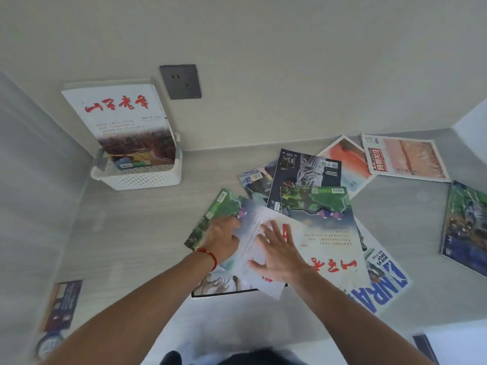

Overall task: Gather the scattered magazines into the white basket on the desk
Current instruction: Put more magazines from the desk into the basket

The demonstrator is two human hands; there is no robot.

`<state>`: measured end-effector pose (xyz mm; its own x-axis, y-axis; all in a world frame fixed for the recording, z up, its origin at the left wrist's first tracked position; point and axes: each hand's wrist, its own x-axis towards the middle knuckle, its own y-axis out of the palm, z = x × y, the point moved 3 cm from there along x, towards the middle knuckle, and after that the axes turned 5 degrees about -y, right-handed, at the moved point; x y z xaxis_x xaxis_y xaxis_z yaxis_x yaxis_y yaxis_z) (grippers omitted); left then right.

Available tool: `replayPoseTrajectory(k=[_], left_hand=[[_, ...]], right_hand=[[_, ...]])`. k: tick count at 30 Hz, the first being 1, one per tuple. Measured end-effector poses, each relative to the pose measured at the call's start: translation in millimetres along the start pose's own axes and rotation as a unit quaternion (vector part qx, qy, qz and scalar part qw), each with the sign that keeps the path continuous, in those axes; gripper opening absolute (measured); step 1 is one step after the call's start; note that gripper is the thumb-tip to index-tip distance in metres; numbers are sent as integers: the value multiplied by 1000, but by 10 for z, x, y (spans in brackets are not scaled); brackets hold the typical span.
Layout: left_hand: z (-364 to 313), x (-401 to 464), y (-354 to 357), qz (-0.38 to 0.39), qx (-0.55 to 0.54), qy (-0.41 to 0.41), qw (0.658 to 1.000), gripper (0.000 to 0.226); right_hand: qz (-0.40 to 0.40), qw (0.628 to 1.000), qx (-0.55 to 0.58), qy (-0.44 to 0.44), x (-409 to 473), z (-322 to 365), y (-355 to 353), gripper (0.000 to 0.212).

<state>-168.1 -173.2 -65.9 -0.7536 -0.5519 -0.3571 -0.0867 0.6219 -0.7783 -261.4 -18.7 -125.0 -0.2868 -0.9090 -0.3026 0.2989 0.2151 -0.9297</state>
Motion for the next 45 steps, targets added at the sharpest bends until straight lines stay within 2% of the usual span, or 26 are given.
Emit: replayPoseTrajectory(k=[3, 5, 8, 12, 14, 17, 19, 20, 22, 24, 25, 27, 29, 31, 32, 34, 35, 36, 37, 38, 40, 42, 44, 45], left_hand=[[228, -45, 42, -4, 71, 4, 997, 43], [378, -55, 91, 8, 108, -6, 994, 58], [491, -41, 182, 12, 148, -7, 989, 75], [499, 33, 304, 46, 174, 0, 984, 82], [445, 66, 345, 66, 150, 15, 986, 78], [361, 28, 400, 39, 174, 3, 984, 71], [356, -32, 420, 13, 183, -16, 983, 71], [390, -55, 425, 0, 163, -28, 986, 70], [519, -80, 369, -21, 13, -98, 995, 58], [668, -91, 309, -17, -155, -163, 974, 40], [723, -111, 283, 4, -194, -173, 966, 32], [786, -161, 226, 54, -217, -160, 961, 25], [829, -193, 133, 76, -259, -126, 955, 30], [909, -176, -46, 46, -298, -104, 948, 31], [966, -164, -167, 28, -338, -105, 935, 30], [1116, -130, -432, 10, -432, -124, 893, 29], [1197, -110, -567, 9, -469, -133, 873, 28], [1267, -87, -704, 15, -501, -137, 854, 27], [1333, -64, -836, 23, -531, -134, 837, 27], [1400, -43, -971, 26, -551, -127, 824, 27], [1549, -3, -1254, 0, -576, -115, 809, 23], [1728, 16, -1528, -31, -622, -109, 775, 18], [1911, -7, -1737, -30, -670, -95, 736, 22], [2000, -31, -1813, -26, -660, -88, 745, 25]], right_hand=[[6, 996, -59, -73, 4, -74, -16, 106], [33, 989, -78, -119, -36, -208, -2, 114], [93, 976, -95, -175, -85, -385, -17, 122], [144, 936, -180, -267, -21, -369, -129, 125], [115, 939, -216, -242, -1, -361, -215, 126], [39, 982, -166, -87, -36, -421, -359, 120], [20, 989, -144, 10, -72, -402, -379, 116], [18, 989, -142, 41, -84, -367, -364, 112], [11, 987, -134, 83, -94, -292, -315, 106], [-2, 986, -113, 123, -111, -243, -297, 102], [-6, 984, -102, 144, -123, -224, -294, 100], [-27, 977, -80, 196, -147, -193, -292, 99], [-62, 967, -43, 242, -153, -129, -285, 91], [-133, 948, 78, 278, -113, -35, -283, 80], [-164, 925, 185, 288, -87, 34, -290, 81], [-188, 840, 438, 260, 16, 253, -318, 88], [-188, 787, 537, 237, 76, 380, -335, 86], [-173, 755, 593, 221, 145, 498, -353, 77], [-152, 754, 603, 211, 221, 608, -379, 65], [-136, 768, 591, 205, 300, 708, -420, 52], [-132, 784, 570, 206, 476, 874, -538, 32], [-153, 775, 581, 197, 663, 1017, -694, 20], [-184, 761, 596, 181, 846, 1157, -900, 13], [-200, 755, 601, 170, 942, 1220, -1002, 12]])
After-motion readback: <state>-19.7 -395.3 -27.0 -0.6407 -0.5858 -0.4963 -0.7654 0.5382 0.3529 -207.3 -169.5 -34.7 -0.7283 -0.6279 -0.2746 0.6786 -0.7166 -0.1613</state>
